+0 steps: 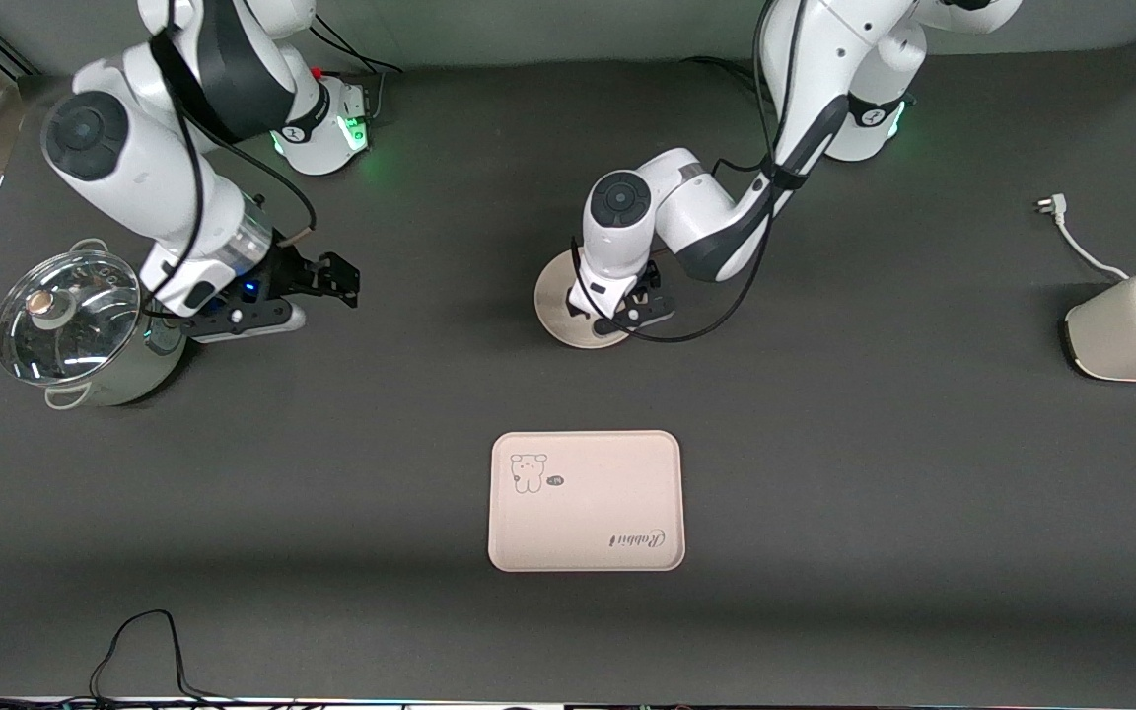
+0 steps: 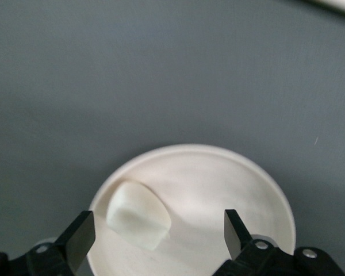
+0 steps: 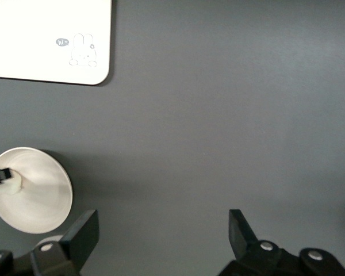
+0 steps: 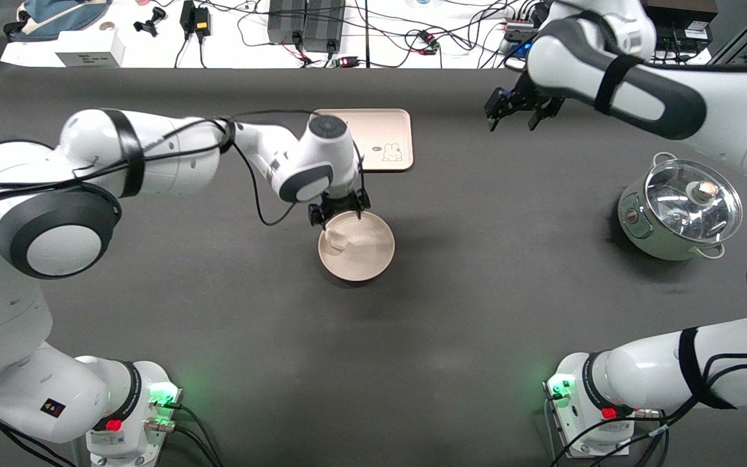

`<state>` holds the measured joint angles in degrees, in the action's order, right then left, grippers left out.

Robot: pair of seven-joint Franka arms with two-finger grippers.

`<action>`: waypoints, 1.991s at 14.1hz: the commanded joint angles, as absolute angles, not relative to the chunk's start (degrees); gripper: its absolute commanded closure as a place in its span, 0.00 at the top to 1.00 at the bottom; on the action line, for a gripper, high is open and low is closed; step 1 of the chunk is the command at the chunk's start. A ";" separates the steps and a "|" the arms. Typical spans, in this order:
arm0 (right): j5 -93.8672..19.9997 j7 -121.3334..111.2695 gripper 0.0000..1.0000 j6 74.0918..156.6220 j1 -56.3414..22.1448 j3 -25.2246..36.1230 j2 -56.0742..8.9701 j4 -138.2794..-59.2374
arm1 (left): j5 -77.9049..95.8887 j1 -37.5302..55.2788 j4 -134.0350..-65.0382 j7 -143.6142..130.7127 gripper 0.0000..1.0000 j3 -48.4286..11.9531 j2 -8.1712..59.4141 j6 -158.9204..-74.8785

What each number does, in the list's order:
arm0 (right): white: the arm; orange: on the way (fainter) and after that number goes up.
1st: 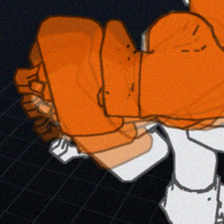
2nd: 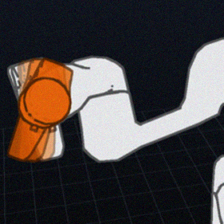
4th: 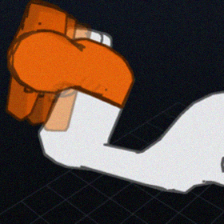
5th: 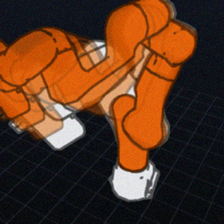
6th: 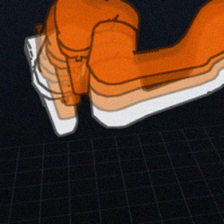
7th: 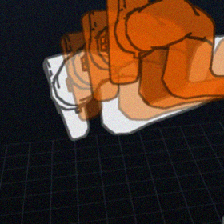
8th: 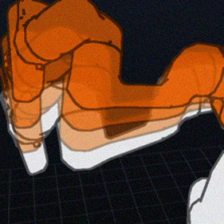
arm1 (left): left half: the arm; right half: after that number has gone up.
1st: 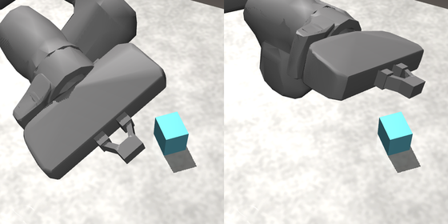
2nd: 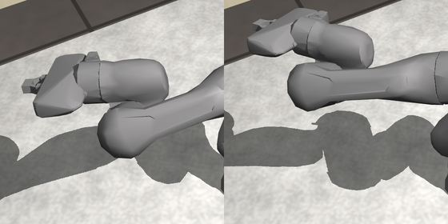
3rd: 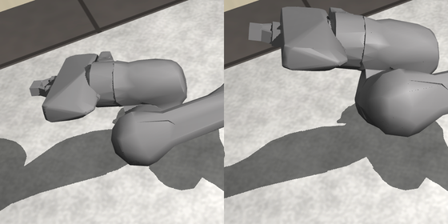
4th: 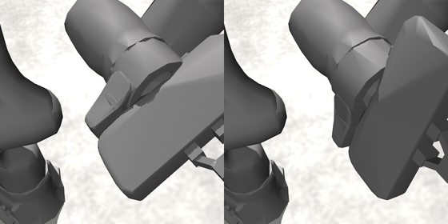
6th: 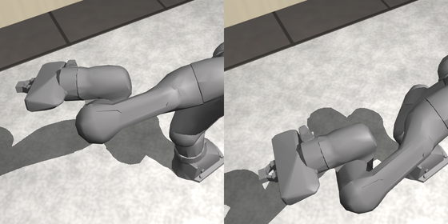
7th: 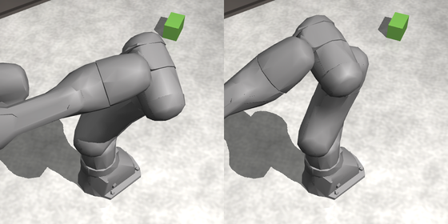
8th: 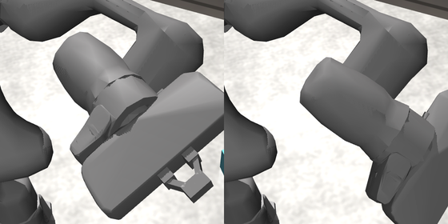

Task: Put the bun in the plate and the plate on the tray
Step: 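Raise the left gripper away while the right gripper reaches the plate, then grasp the white plate rim with the right gripper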

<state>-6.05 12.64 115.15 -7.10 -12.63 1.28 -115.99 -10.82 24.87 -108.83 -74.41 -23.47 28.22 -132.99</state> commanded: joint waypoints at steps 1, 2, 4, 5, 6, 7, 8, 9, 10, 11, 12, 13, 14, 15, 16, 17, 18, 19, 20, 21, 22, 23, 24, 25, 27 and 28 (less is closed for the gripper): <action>-9.99 13.89 1.00 121.53 -7.21 -15.46 -1.57 -118.65 | -11.95 20.33 -105.31 -74.54 1.00 -23.12 23.04 -125.88; -13.33 14.41 1.00 123.38 -7.21 -16.34 -3.06 -119.00 | -11.95 17.61 -102.60 -72.01 1.00 -23.38 22.42 -123.25; -14.06 14.67 1.00 127.42 -7.38 -19.67 -6.40 -119.18 | -11.25 13.38 -96.80 -65.15 1.00 -23.29 21.71 -116.49; -13.98 15.72 1.00 129.01 -7.38 -20.91 -7.72 -119.18 | -11.25 11.18 -94.24 -64.17 1.00 -23.29 21.71 -113.93; -13.97 17.82 1.00 130.33 -7.64 -21.61 -9.04 -119.18 | -11.34 9.16 -92.57 -63.12 1.00 -23.29 21.62 -112.51; -13.80 19.93 1.00 131.91 -8.52 -23.01 -10.27 -119.18 | -11.34 7.23 -91.33 -59.97 1.00 -23.29 21.36 -111.37; -13.10 23.17 1.00 133.49 -9.57 -23.98 -11.41 -119.35 | -11.34 5.12 -90.10 -55.59 1.00 -23.20 21.01 -109.62; -11.18 26.77 1.00 135.68 -10.62 -24.86 -12.82 -119.62 | -11.34 2.75 -89.57 -51.63 1.00 -23.20 20.57 -107.77; -7.42 30.20 1.00 137.97 -10.98 -25.92 -14.75 -119.88 | -11.34 0.72 -89.47 -47.94 1.00 -23.20 20.22 -107.15; -2.95 33.98 1.00 140.25 -11.07 -27.23 -16.77 -119.97 | -11.34 -1.56 -89.65 -44.68 1.00 -23.12 19.26 -106.88; 0.93 38.71 1.00 142.54 -11.07 -28.55 -19.31 -120.06 | -11.34 -3.41 -89.74 -41.69 1.00 -23.03 18.73 -105.74; 4.79 43.11 1.00 144.65 -11.07 -29.61 -21.60 -120.06 | -11.25 -3.69 -89.74 -38.96 1.00 -22.42 17.50 -104.51; 8.84 47.24 1.00 146.32 -11.07 -30.49 -23.54 -120.06 | -11.08 -2.73 -89.82 -37.11 1.00 -19.11 16.10 -103.72; 12.62 51.20 1.00 147.47 -11.07 -30.93 -25.38 -120.06 | -10.81 -0.98 -90.00 -34.39 1.00 -15.42 14.52 -102.49; 16.05 54.46 1.00 148.44 -11.42 -31.46 -26.97 -120.06 | -9.85 0.95 -90.00 -30.54 1.00 -11.99 13.20 -100.39; 18.69 57.10 1.00 149.40 -11.69 -31.55 -28.37 -120.06 | -7.41 2.71 -90.00 -26.50 1.00 -7.78 11.79 -98.63; 20.46 58.52 1.00 150.11 -11.69 -31.55 -29.61 -120.06 | -4.69 5.07 -90.17 -24.11 1.00 -3.73 10.73 -97.22; 20.65 58.88 1.00 150.29 -11.69 -31.90 -30.14 -120.06 | -3.70 6.92 -90.44 -22.86 1.00 -0.12 9.68 -96.34; 20.65 58.89 1.00 150.29 -11.69 -31.90 -30.41 -120.23 | -3.60 7.38 -91.14 -21.72 1.00 1.04 8.45 -95.63; 20.65 58.97 1.00 150.38 -11.86 -31.99 -30.41 -120.67 | -3.69 7.03 -92.62 -20.75 1.00 1.14 6.87 -95.54; 20.65 58.97 1.00 150.47 -11.87 -32.17 -30.41 -121.20 | -3.60 6.86 -95.07 -20.22 1.00 1.14 5.03 -96.41; 20.65 59.06 1.00 150.47 -11.87 -32.25 -30.41 -121.55 | -3.69 6.59 -96.75 -19.95 0.99 1.14 3.53 -97.03; 20.65 59.06 1.00 150.47 -11.87 -32.34 -30.41 -121.99 | -3.60 5.55 -96.77 -18.12 0.99 1.14 3.08 -97.81; 20.65 59.15 0.99 150.56 -11.87 -32.34 -30.41 -122.51 | -3.52 3.88 -96.33 -14.80 0.99 1.14 3.16 -98.08; 20.65 59.15 0.93 150.82 -11.87 -32.34 -30.76 -123.13 | -3.43 1.85 -96.33 -12.31 1.00 0.97 2.99 -97.48; 20.65 59.06 0.88 150.82 -11.87 -32.34 -30.76 -123.13 | -3.43 1.41 -96.24 -12.22 1.00 0.88 2.81 -97.04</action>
<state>18.67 56.39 149.78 -11.67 -32.20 -30.51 -122.63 -4.35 2.73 -94.31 -14.69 0.85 4.76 -96.65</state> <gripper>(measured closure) 0.026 0.000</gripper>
